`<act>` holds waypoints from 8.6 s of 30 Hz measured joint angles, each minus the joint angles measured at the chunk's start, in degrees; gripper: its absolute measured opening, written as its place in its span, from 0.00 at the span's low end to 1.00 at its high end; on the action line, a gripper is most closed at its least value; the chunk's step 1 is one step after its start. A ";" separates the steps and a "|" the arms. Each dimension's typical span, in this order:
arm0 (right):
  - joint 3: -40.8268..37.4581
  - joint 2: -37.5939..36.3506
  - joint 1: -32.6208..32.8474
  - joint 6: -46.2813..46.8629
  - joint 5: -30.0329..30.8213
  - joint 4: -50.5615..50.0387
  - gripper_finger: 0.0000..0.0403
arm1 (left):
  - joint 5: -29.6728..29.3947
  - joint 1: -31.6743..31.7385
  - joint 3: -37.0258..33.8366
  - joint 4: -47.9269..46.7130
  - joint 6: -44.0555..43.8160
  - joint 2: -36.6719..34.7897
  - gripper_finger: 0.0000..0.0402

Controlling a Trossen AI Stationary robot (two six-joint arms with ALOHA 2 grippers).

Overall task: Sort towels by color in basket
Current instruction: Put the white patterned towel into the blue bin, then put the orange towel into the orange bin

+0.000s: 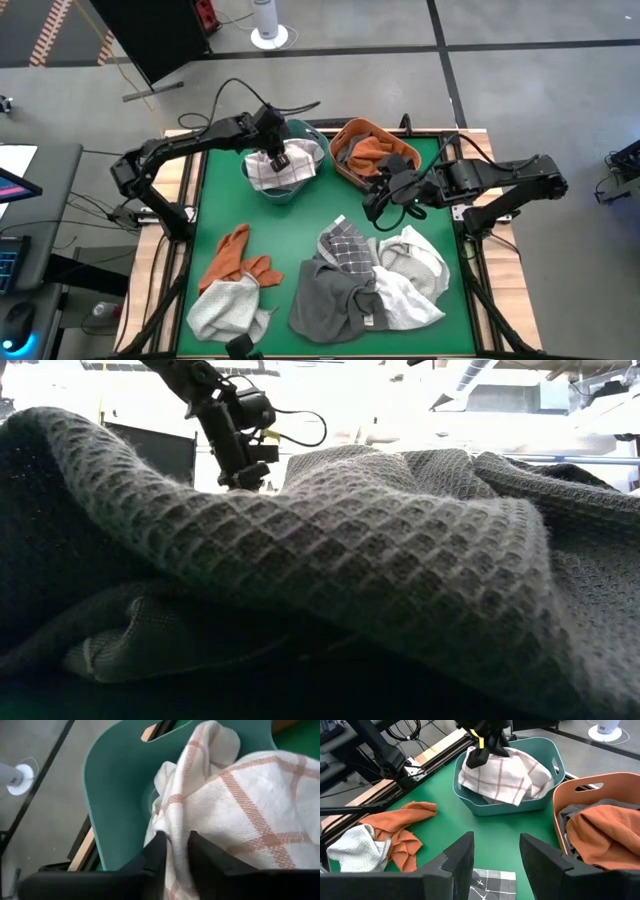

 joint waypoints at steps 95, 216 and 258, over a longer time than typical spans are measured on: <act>-0.10 10.01 -10.59 -22.50 -20.49 0.32 0.46 | 19.12 -22.83 3.90 -44.43 -34.18 -24.48 0.43; 6.55 -5.42 -18.57 -55.28 8.42 23.38 0.05 | 10.03 -24.15 0.81 23.32 -31.45 -29.74 0.56; 7.81 30.73 -45.52 -35.94 -28.20 -22.40 0.06 | 2.56 -31.90 0.76 9.08 -37.33 -31.06 0.56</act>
